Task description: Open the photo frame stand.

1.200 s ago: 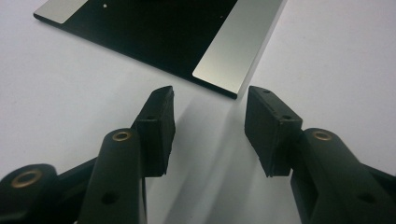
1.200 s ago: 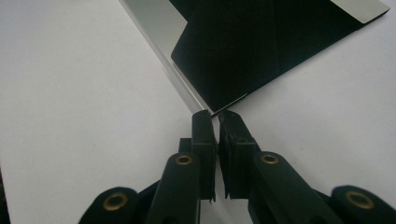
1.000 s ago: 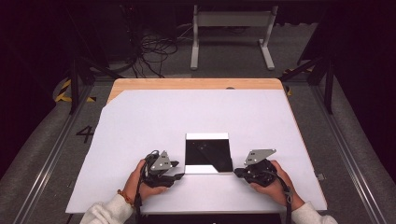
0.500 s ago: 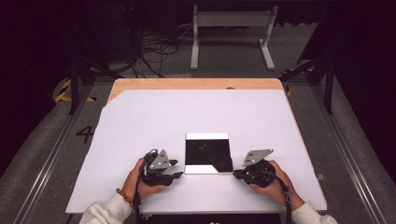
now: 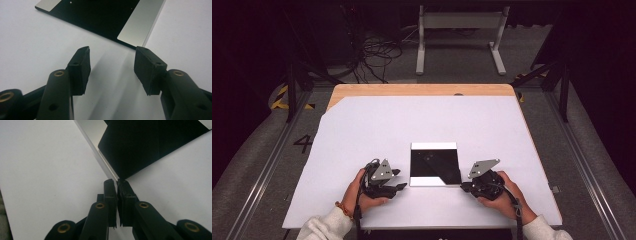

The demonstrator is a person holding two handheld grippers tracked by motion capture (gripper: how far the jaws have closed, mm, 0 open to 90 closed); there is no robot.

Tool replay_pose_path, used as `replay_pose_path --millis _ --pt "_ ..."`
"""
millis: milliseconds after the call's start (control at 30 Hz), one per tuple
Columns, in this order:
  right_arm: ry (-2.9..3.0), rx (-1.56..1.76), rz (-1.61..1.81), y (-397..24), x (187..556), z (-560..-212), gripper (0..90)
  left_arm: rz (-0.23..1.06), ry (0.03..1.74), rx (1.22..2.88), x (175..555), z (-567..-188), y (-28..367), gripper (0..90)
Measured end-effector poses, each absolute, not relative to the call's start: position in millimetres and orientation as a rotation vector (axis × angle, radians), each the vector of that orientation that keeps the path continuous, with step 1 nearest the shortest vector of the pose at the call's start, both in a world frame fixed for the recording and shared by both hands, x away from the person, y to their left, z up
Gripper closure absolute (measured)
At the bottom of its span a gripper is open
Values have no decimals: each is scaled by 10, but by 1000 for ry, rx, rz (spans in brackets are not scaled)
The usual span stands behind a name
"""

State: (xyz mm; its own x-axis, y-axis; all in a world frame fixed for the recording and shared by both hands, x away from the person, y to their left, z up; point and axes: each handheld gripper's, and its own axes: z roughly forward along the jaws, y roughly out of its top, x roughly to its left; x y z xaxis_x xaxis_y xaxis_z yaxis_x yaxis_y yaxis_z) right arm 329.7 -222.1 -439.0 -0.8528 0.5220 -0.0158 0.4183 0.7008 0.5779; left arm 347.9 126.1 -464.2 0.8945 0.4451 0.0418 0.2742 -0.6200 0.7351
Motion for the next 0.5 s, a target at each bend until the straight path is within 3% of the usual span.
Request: replay_pose_path --millis 500 --pt "2744 769 819 -2195 3319 -4375 872 279 500 2288 3469 -4652 1206 471"
